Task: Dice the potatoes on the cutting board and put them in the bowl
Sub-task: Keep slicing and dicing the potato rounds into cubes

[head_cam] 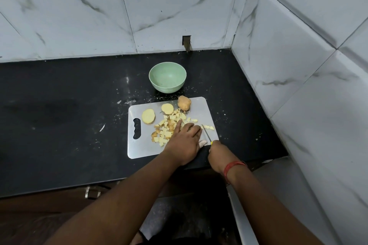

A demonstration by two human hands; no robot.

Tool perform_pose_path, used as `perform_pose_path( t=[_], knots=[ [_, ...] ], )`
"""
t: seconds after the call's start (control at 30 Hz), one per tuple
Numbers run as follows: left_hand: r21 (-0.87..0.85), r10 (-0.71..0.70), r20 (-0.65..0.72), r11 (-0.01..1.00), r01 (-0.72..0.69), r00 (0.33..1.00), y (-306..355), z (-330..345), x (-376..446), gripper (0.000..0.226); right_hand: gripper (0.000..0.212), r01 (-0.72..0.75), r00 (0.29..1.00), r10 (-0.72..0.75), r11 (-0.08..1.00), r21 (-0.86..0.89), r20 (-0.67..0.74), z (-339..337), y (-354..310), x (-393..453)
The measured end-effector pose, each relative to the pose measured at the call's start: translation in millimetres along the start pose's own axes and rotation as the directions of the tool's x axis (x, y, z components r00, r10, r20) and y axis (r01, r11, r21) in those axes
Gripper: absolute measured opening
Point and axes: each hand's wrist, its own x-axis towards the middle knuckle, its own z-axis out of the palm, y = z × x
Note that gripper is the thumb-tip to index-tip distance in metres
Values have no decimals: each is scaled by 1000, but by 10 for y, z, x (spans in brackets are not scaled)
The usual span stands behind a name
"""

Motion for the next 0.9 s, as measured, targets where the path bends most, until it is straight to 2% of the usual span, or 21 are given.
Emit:
perform_pose_path(
  t=[0.13,0.3,0.4,0.53,0.63,0.7,0.9],
  knots=[
    [4,0,-57,1000,0,998,33,31,5,81,25,16,999,-18,999,30,37,13,38,-34],
    [36,-10,-89,999,13,996,39,68,7,72,12,23,997,-28,998,63,73,96,212,-218],
    [41,2,-140,999,4,990,55,67,14,69,11,33,998,-43,982,184,50,15,319,-257],
    [60,77,-238,996,-65,968,76,68,88,62,20,46,997,-15,917,397,-81,-147,433,-226],
    [98,248,-179,967,-233,952,124,76,242,61,22,49,989,25,881,471,-149,-243,482,-144],
    [145,310,-131,946,-291,942,153,84,341,57,21,42,988,40,865,501,-151,-276,501,-95],
    [183,286,-133,948,-260,949,-31,48,281,57,20,33,994,26,858,513,-108,-246,539,-20]
  ],
)
